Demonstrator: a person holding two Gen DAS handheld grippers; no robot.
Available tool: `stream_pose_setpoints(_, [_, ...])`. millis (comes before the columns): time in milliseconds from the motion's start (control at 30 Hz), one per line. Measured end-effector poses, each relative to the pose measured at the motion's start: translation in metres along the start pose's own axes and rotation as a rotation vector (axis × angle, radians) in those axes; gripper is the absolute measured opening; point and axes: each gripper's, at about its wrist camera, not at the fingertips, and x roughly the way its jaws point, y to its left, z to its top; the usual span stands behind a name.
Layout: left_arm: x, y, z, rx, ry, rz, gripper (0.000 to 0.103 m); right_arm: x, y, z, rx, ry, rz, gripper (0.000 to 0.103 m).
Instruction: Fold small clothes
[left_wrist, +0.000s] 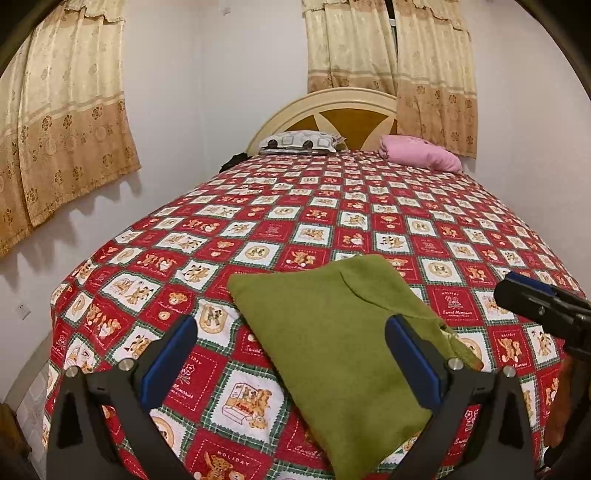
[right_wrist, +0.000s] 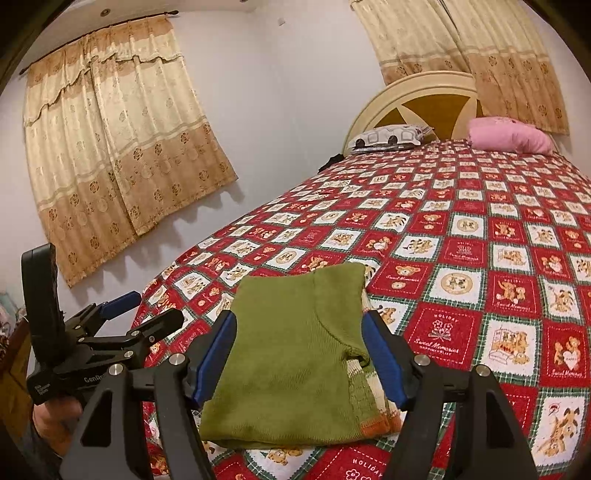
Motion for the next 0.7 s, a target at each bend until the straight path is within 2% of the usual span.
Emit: stream_pose_setpoints(700, [-0.0026, -0.0026, -0.0006, -0.006, -0.002, 0.000, 0.103, -0.0058, 0.0038, -0.0002, 0.005, -0.011, 0.010, 0.071])
